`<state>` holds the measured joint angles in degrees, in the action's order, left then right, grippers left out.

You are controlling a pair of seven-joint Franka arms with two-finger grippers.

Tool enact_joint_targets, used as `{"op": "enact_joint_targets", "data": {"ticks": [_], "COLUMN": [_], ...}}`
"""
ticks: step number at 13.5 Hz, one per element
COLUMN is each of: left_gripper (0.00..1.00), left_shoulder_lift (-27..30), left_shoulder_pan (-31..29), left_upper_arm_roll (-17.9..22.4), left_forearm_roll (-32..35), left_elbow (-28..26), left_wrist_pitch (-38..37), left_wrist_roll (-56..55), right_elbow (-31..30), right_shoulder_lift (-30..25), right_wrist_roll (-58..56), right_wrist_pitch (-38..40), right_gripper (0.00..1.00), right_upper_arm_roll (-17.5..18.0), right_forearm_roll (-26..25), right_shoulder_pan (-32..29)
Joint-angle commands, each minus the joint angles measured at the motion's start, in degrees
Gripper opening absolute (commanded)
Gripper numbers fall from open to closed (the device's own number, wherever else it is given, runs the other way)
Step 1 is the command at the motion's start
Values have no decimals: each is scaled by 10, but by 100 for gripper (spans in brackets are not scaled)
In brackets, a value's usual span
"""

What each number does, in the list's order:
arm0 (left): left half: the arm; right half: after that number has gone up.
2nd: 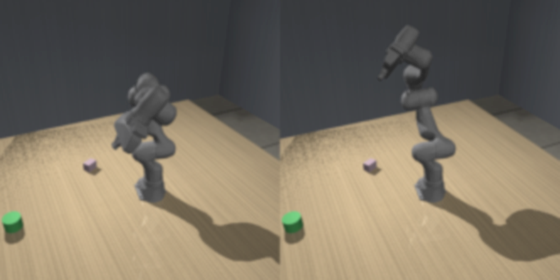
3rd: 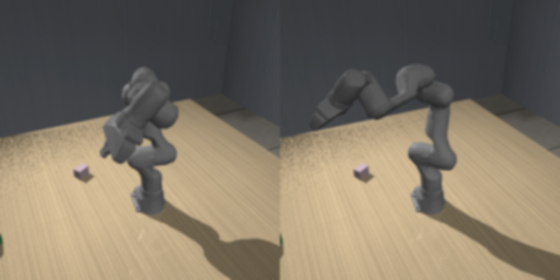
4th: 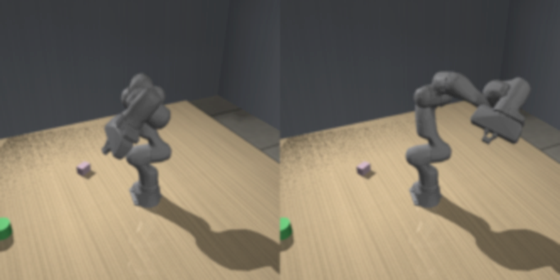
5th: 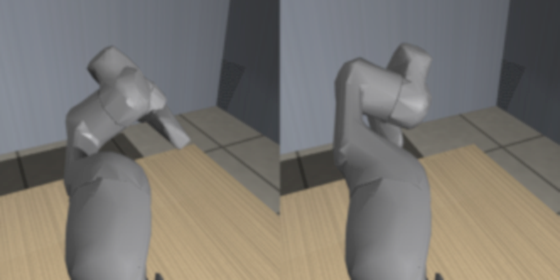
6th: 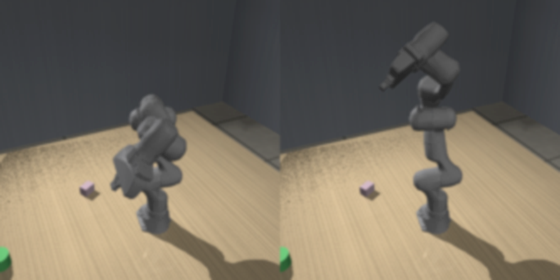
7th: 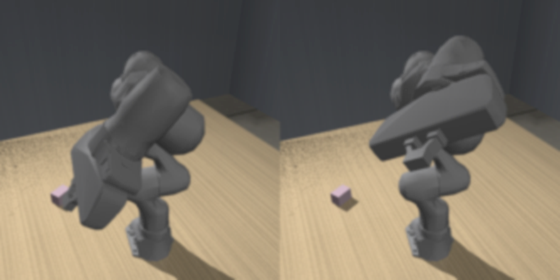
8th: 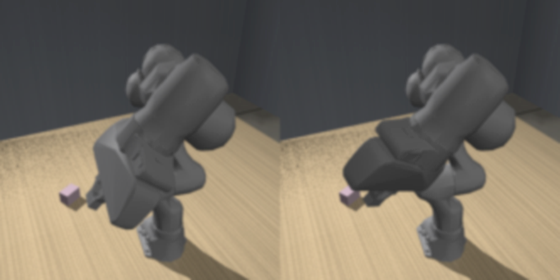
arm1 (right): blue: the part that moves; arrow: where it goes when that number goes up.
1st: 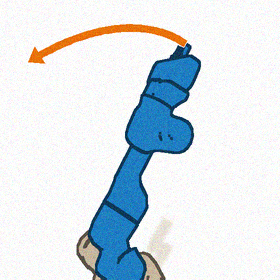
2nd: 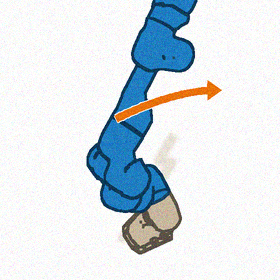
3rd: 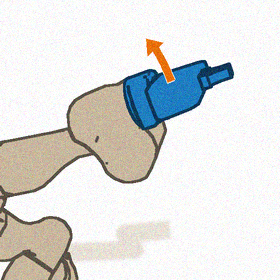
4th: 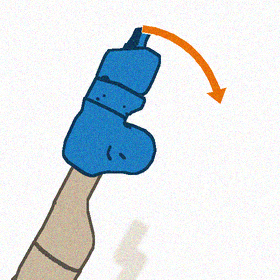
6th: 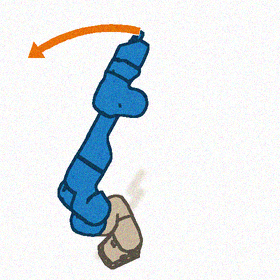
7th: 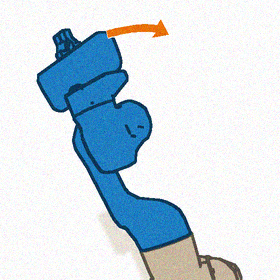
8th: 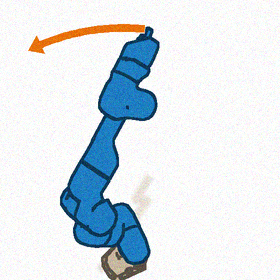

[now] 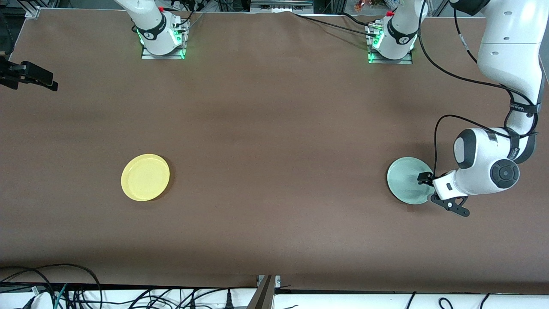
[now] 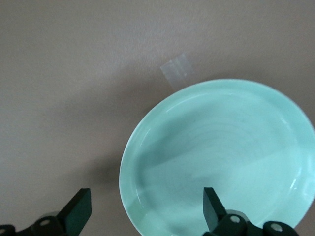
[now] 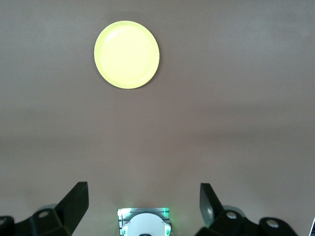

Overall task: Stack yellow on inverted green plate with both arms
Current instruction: 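Close the left gripper on the green plate rim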

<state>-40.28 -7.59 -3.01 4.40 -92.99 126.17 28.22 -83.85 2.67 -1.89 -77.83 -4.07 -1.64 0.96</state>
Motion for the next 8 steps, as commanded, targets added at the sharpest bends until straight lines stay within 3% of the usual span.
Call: {"op": "enact_joint_targets", "data": {"ticks": [1,7,8], "left_gripper": [100,67,48], "left_shoulder_lift": [-7,-24,-24], "left_shoulder_pan": [-7,-22,-22], "left_upper_arm_roll": [-7,-9,-9], "left_forearm_roll": [-3,-3,-3], "left_elbow": [12,11,11], "left_wrist_pitch": [3,7,5], "left_wrist_roll": [27,92,97], "right_elbow": [5,5,5], "right_shoulder_lift": [1,1,1], "right_wrist_roll": [-2,-2,-2], "right_wrist_pitch": [1,2,1], "right_gripper": [100,100,100], "right_upper_arm_roll": [0,0,0], "right_forearm_roll": [-4,-4,-3], "right_shoulder_pan": [-2,-3,-2]}}
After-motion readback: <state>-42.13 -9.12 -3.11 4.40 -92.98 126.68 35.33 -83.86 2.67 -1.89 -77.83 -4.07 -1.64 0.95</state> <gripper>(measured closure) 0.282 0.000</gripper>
